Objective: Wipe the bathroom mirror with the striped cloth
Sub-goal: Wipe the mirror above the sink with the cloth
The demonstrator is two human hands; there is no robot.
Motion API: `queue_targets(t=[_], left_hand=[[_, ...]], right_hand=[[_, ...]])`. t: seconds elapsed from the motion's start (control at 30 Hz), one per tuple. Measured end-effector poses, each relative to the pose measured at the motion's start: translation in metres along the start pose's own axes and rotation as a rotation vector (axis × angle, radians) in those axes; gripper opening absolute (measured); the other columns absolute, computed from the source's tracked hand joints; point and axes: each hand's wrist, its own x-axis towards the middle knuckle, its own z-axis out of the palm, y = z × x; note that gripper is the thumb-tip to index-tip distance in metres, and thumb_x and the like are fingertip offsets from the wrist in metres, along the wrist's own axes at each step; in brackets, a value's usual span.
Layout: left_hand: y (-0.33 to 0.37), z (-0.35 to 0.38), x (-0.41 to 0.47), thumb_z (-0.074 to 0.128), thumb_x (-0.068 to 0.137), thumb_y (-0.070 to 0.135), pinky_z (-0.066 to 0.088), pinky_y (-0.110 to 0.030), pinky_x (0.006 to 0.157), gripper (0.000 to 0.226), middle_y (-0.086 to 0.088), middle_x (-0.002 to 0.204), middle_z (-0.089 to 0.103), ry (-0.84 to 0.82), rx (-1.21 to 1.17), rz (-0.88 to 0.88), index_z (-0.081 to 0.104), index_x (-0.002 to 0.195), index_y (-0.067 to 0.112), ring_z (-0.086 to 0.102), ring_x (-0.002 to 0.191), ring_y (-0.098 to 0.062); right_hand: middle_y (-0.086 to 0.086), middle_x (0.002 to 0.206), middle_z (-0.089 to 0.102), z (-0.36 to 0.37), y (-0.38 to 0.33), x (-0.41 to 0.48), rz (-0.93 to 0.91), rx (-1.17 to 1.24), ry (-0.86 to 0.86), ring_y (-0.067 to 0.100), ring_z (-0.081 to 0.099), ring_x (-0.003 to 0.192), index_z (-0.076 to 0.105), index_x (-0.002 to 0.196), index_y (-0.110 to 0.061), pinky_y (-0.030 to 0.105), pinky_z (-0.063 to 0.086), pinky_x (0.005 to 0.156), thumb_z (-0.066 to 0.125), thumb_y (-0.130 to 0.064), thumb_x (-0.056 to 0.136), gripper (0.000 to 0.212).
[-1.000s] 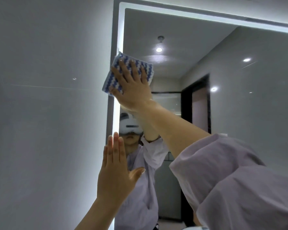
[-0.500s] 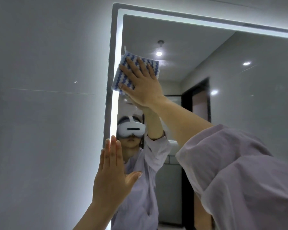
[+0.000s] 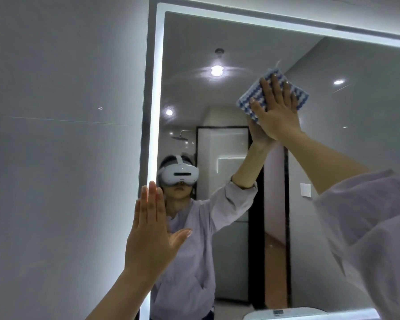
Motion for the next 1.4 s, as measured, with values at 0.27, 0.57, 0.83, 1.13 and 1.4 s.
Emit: queue_targets(t=[0.27,0.57,0.83,1.13,1.4], left_hand=[[0.000,0.000,0.001,0.023,0.072,0.083,0.009,-0.040,0.115,0.111,-0.013,0.158,0.002,-0.001,-0.012,-0.004,0.009,0.148,0.004,0.004,0.145,-0.030],[0.002,-0.001,0.000,0.023,0.072,0.081,0.013,-0.043,0.116,0.111,-0.015,0.157,0.002,0.006,-0.040,-0.002,0.009,0.147,0.001,0.004,0.145,-0.032],[0.003,-0.002,0.000,0.022,0.070,0.080,0.015,-0.047,0.117,0.112,-0.017,0.157,0.001,0.007,-0.029,0.018,0.007,0.147,0.000,0.002,0.145,-0.033],[0.002,0.000,-0.001,0.023,0.071,0.079,0.017,-0.050,0.116,0.112,-0.019,0.157,0.001,0.004,-0.007,0.032,0.007,0.147,-0.001,0.004,0.145,-0.036],[0.000,0.002,0.001,0.027,0.070,0.078,0.018,-0.049,0.115,0.112,-0.020,0.157,0.005,-0.007,-0.012,0.030,0.010,0.147,-0.002,0.006,0.145,-0.036]], right_hand=[[-0.006,0.160,-0.012,0.006,0.043,-0.028,0.219,0.021,0.044,0.021,-0.013,0.147,-0.006,0.150,-0.036,0.041,-0.011,0.116,0.013,-0.065,0.092,0.068],[0.001,0.160,-0.011,0.028,0.010,-0.075,0.225,0.017,0.089,0.024,-0.014,0.146,-0.006,0.151,-0.029,0.046,-0.011,0.118,0.007,-0.061,0.092,0.069],[0.006,0.160,-0.016,0.054,-0.048,-0.142,-0.085,-0.061,0.017,0.029,-0.019,0.145,-0.007,0.152,-0.025,0.050,-0.011,0.117,0.018,-0.059,0.096,0.071],[0.002,0.161,-0.002,0.058,-0.046,-0.163,-0.238,-0.058,-0.010,0.027,-0.009,0.147,0.008,0.153,-0.027,0.051,0.000,0.118,0.023,-0.059,0.095,0.068],[0.000,0.161,0.000,0.048,-0.001,-0.150,-0.241,-0.140,0.029,0.025,-0.004,0.148,0.005,0.152,-0.029,0.046,0.000,0.119,0.025,-0.059,0.095,0.067]])
